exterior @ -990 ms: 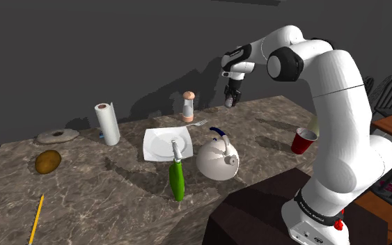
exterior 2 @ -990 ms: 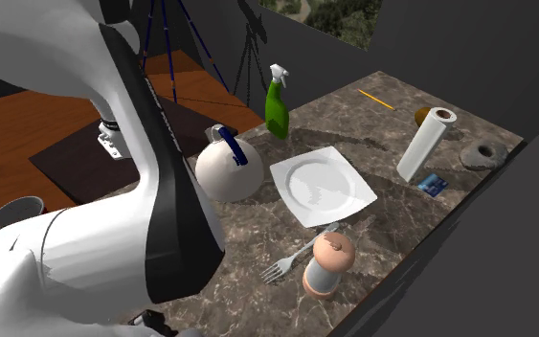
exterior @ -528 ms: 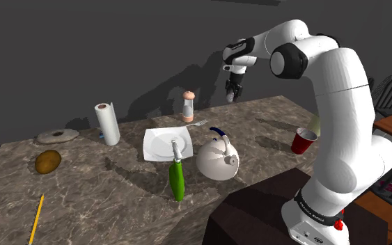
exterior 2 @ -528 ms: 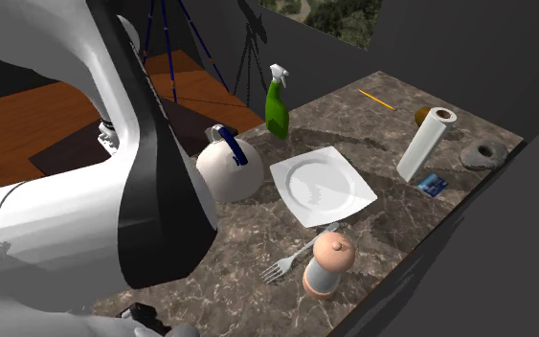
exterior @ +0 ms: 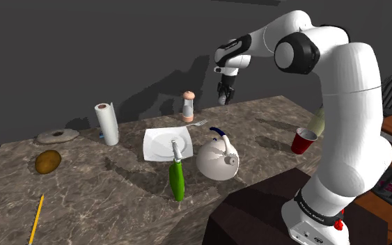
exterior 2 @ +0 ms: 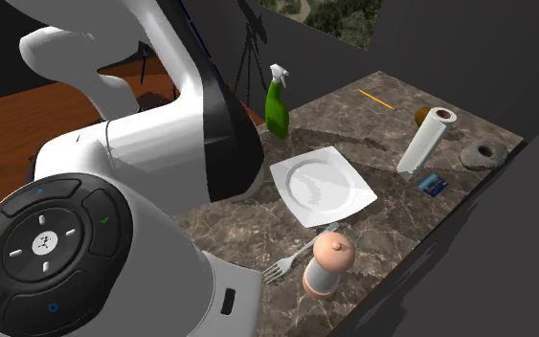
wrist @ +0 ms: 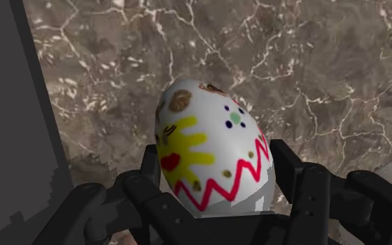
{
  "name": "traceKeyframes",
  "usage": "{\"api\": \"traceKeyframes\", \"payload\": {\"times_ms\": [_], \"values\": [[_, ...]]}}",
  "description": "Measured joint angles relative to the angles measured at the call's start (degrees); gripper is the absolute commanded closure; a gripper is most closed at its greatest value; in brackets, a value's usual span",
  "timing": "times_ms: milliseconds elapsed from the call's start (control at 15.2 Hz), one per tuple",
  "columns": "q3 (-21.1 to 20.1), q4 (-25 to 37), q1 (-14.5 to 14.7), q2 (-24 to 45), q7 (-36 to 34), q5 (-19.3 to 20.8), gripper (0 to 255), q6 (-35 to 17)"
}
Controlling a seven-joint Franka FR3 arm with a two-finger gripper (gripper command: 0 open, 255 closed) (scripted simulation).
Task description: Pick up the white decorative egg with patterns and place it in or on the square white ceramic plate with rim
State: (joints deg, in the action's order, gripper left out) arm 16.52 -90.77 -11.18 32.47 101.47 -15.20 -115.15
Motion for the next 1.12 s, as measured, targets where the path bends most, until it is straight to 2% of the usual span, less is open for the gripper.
{"api": "traceKeyframes", "payload": {"times_ms": [528, 1122], "values": [[-1.81, -9.31, 8.02, -6.15, -8.66, 1.03, 255, -4.42], [-4.79, -14.51, 16.26, -9.45, -19.26, 1.73, 255, -7.88]]}}
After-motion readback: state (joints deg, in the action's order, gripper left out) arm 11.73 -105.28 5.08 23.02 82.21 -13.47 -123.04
